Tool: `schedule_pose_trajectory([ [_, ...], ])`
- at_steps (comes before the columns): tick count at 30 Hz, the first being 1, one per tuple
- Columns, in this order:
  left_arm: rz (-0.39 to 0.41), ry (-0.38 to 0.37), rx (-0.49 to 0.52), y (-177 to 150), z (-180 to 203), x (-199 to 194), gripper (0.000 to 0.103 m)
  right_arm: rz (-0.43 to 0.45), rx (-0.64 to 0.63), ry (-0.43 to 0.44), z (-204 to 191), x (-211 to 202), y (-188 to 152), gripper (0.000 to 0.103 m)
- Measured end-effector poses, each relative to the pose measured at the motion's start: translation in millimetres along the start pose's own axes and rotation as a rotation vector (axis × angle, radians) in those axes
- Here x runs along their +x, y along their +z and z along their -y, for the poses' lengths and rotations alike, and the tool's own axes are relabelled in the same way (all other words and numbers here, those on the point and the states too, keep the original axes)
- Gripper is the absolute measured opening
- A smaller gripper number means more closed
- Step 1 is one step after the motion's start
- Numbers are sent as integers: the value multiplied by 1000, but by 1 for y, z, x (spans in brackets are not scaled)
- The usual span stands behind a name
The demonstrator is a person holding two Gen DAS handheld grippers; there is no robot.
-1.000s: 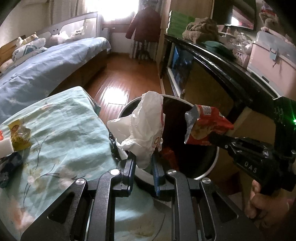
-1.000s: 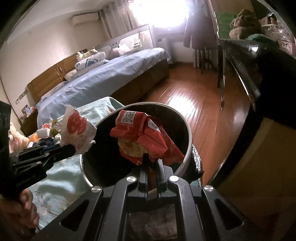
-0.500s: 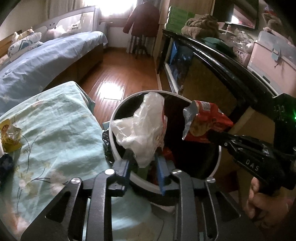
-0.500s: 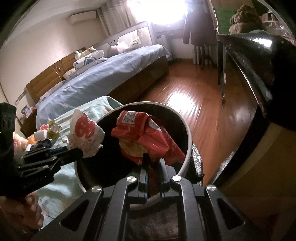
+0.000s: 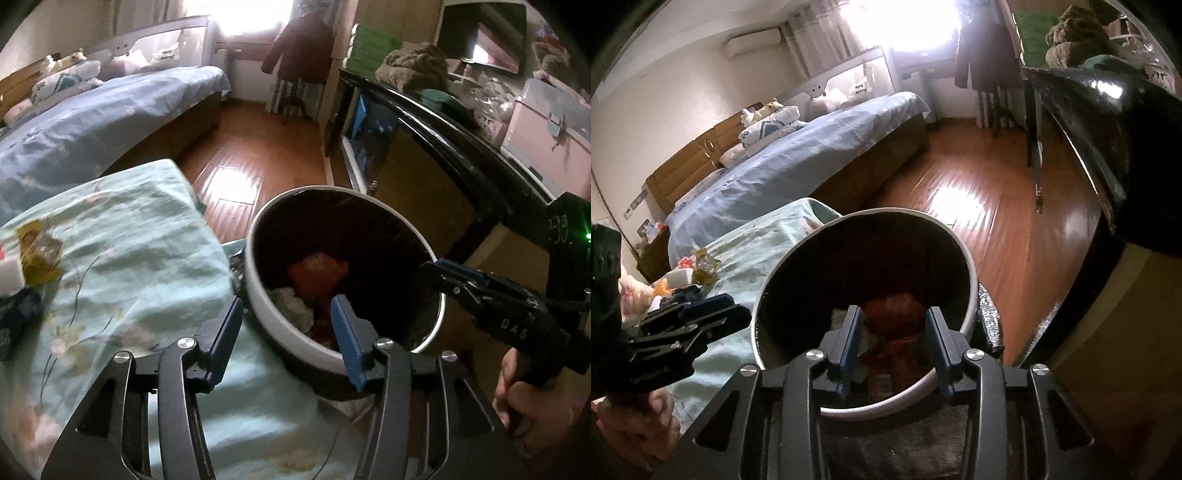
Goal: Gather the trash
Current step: 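Open both tools to drop the tissue and snack bag into the bin, then move both open tools back toward the trash on the bed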
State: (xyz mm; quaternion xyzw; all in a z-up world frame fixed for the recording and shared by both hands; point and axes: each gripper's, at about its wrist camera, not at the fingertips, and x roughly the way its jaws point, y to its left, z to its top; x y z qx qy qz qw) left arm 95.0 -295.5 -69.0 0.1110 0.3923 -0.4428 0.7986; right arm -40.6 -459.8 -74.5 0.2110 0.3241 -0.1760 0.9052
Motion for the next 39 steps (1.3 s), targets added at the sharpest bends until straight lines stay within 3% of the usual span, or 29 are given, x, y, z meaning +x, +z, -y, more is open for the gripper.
schedule_pose_trajectory([
  [7,5,50,-76,-23,-23,-17,57,7,-28,32,-17,-3,-3,62],
  [16,29,117,-160,-50,-56,-45,61,25,-77,85,-48,-11,-6,77],
  [22,36,148,-239,-68,-85,-60,62,26,-110,131,-72,-10,-10,83],
  [39,77,295,-440,-108,-174,-104,62,-51,-216,245,-146,22,-27,84],
])
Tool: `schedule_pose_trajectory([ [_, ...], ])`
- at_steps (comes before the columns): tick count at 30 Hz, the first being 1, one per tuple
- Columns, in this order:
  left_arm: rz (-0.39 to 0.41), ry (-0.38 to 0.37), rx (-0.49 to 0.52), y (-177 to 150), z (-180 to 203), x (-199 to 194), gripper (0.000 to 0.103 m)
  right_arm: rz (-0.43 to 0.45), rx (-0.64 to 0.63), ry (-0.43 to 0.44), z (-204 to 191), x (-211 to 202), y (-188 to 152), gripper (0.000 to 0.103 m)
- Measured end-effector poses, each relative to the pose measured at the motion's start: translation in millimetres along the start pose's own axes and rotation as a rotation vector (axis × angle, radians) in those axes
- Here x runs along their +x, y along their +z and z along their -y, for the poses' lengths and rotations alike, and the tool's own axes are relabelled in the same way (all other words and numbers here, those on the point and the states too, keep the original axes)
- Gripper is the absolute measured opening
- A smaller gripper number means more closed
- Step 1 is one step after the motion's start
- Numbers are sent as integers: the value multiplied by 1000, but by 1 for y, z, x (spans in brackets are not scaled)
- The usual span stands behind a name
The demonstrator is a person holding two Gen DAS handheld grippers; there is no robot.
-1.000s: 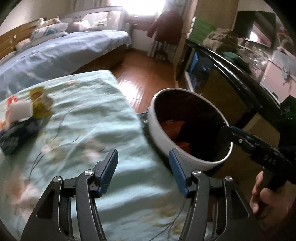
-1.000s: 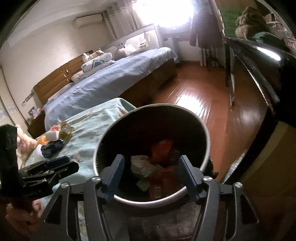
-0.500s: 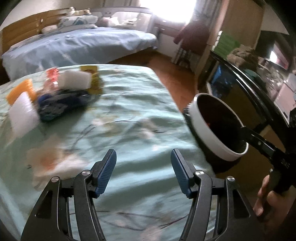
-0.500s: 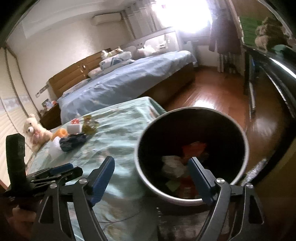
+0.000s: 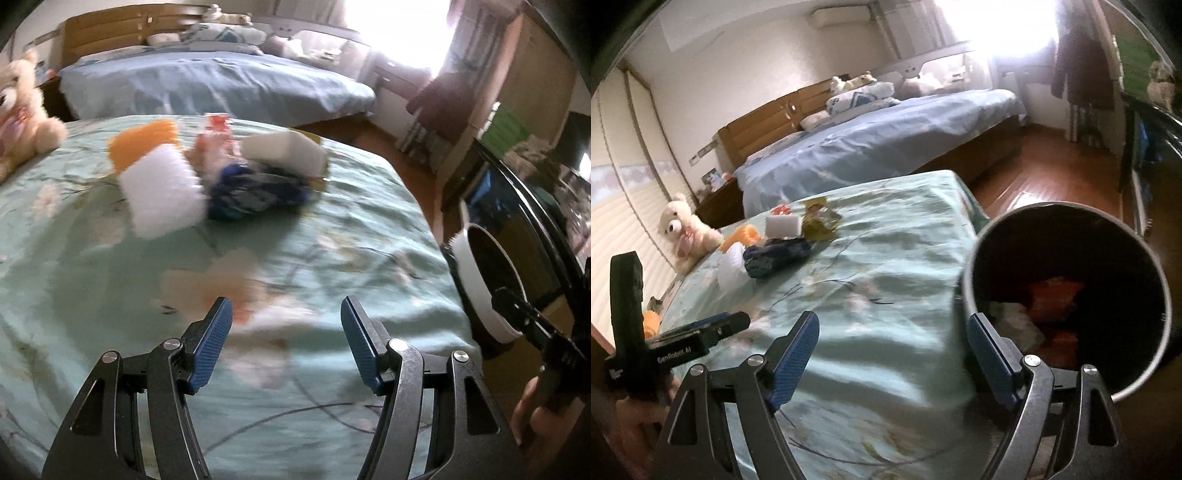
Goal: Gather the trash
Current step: 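Move both open tools back toward the trash on the bed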
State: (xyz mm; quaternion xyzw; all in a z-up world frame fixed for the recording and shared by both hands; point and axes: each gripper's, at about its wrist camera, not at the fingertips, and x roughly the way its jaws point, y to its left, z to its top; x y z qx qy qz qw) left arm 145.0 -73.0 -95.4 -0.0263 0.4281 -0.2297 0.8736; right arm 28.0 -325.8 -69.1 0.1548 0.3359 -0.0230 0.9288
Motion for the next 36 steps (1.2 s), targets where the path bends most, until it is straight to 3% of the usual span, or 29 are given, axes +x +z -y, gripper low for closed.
schedule_pose_trajectory([
  [21,3,104,-72,14,-51,11,62,-89,-39,91,-43,71,16,84],
  [36,38,133,-86,48,-68,23,62,-110,-21,124,-52,124,56,84],
])
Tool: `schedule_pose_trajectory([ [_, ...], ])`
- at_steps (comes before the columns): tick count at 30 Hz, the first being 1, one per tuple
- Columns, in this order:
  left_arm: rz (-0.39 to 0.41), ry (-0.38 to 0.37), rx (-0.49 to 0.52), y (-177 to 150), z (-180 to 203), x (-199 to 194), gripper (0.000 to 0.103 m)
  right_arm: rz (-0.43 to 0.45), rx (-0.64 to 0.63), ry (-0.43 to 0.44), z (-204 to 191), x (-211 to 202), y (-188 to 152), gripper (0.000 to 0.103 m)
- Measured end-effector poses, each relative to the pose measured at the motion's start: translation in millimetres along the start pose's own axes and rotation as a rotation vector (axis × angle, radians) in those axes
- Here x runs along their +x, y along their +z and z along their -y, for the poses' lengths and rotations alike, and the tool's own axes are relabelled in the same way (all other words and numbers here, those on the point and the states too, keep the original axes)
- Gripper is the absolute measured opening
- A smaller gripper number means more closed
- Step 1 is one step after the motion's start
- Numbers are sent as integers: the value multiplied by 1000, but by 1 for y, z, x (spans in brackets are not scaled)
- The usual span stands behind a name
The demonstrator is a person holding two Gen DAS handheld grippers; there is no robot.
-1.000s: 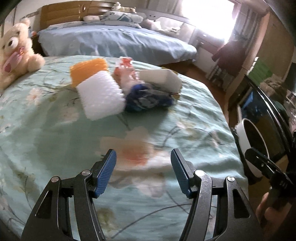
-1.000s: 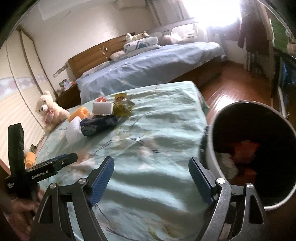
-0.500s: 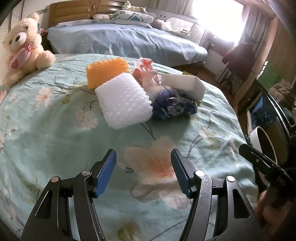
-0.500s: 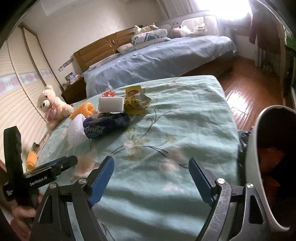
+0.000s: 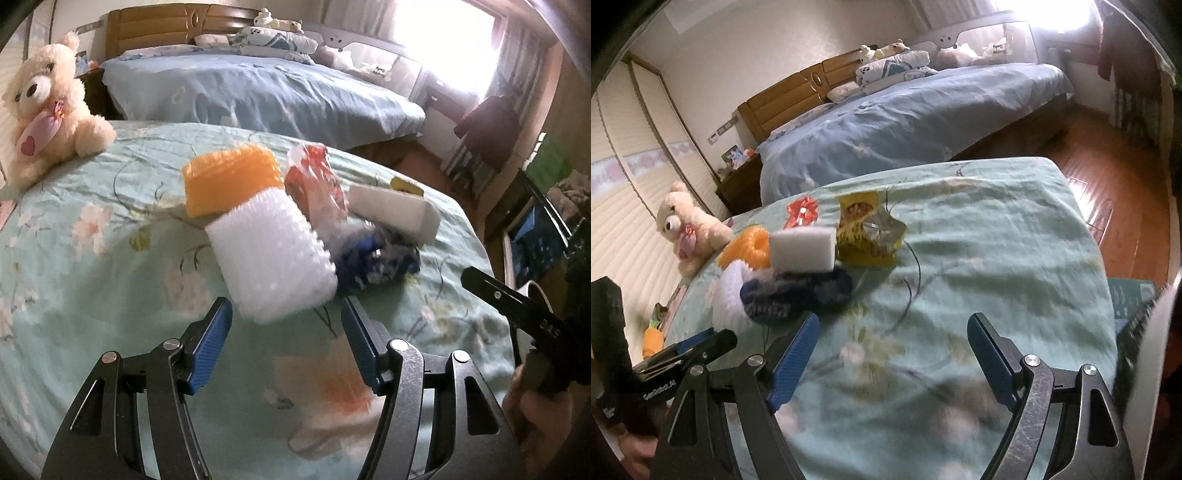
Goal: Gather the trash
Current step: 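Move both open tools back toward the trash on the bed, then grasp the white foam net with the left tool while the right grasps a yellow wrapper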
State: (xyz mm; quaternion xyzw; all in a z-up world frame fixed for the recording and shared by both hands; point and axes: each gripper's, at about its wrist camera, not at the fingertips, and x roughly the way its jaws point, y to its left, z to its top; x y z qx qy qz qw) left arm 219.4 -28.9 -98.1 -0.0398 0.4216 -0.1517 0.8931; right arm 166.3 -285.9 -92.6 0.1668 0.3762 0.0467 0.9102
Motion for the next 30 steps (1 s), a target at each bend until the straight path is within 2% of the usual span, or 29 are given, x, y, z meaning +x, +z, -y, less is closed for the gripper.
schedule_pose_trajectory([
  [8,13,3,-1,10,-4,6,62,1,2,23,0,26,23,82],
  [12,10,2,3,10,-6,10,62,-5,10,28,1,37,31,72],
  [16,2,-17,6,11,-7,13,62,-17,5,35,-2,50,39,70],
  [18,3,-27,8,11,-7,14,56,-24,1,47,-4,55,42,68],
  [20,-3,-41,13,11,-6,15,48,-35,-4,63,-7,61,43,59],
  [22,-5,-48,21,11,-5,15,42,-45,-10,57,-9,66,43,37],
  [23,-5,-50,27,11,-4,15,32,-51,-14,51,-10,68,42,29],
  [24,-6,-54,30,10,-3,15,28,-56,-14,46,-9,69,41,14],
  [25,-4,-58,32,9,-2,13,25,-58,-10,42,-8,68,40,6],
  [27,-1,-63,37,7,-1,10,15,-47,-9,35,-7,65,38,2],
  [30,9,-68,49,5,1,5,12,-28,-12,27,-5,54,35,0],
])
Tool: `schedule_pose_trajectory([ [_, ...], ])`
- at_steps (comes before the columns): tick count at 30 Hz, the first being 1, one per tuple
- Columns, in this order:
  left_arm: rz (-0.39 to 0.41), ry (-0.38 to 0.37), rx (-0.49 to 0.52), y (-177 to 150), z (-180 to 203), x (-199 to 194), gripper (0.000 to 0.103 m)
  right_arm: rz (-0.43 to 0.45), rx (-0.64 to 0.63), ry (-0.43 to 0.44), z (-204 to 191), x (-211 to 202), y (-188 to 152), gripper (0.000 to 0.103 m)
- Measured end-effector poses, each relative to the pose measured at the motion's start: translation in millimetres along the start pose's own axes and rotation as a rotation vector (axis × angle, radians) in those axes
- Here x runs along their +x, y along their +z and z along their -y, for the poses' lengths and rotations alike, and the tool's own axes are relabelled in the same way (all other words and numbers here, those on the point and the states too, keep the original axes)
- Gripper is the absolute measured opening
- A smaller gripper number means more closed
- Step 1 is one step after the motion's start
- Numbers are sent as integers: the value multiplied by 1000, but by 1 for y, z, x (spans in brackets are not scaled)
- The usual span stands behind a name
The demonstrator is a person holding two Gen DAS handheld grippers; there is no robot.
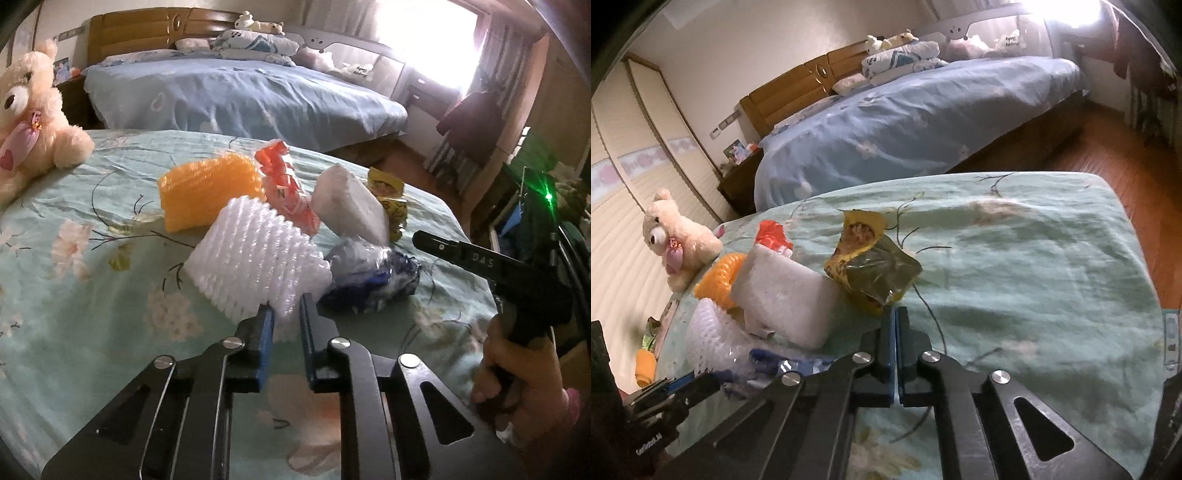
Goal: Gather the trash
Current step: 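Grasp the white foam net with the left tool while the right grasps a yellow wrapper, then carry the foam net and yellow wrapper over the bin with both tools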
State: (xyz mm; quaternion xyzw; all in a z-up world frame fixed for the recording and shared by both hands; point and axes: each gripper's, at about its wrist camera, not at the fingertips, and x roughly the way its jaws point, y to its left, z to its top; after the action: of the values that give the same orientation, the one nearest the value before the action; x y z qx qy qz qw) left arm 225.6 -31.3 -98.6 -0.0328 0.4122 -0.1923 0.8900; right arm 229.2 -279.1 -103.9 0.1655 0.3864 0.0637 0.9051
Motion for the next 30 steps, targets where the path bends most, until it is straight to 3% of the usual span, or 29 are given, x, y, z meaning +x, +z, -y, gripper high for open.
schedule_pose_trajectory([
  [3,10,-5,11,-6,5,-8,11,8,1,2,1,-9,-2,0],
  [4,13,-6,14,-7,6,-10,11,6,17,16,3,-11,-2,6],
  [10,23,-15,18,-13,5,-20,10,9,68,20,10,-4,12,12],
  [11,23,-15,16,-14,5,-20,10,6,74,22,9,0,15,15],
  [13,20,-19,12,-15,3,-20,9,5,91,32,12,7,19,38],
  [15,17,-21,8,-16,2,-19,9,5,102,46,13,14,22,41],
  [18,13,-27,6,-18,1,-18,9,-20,103,51,15,27,25,38],
  [21,13,-33,-1,-19,1,-19,9,-56,110,78,14,35,23,0],
  [30,36,-78,12,-20,19,-37,8,50,107,34,18,-20,5,0],
])
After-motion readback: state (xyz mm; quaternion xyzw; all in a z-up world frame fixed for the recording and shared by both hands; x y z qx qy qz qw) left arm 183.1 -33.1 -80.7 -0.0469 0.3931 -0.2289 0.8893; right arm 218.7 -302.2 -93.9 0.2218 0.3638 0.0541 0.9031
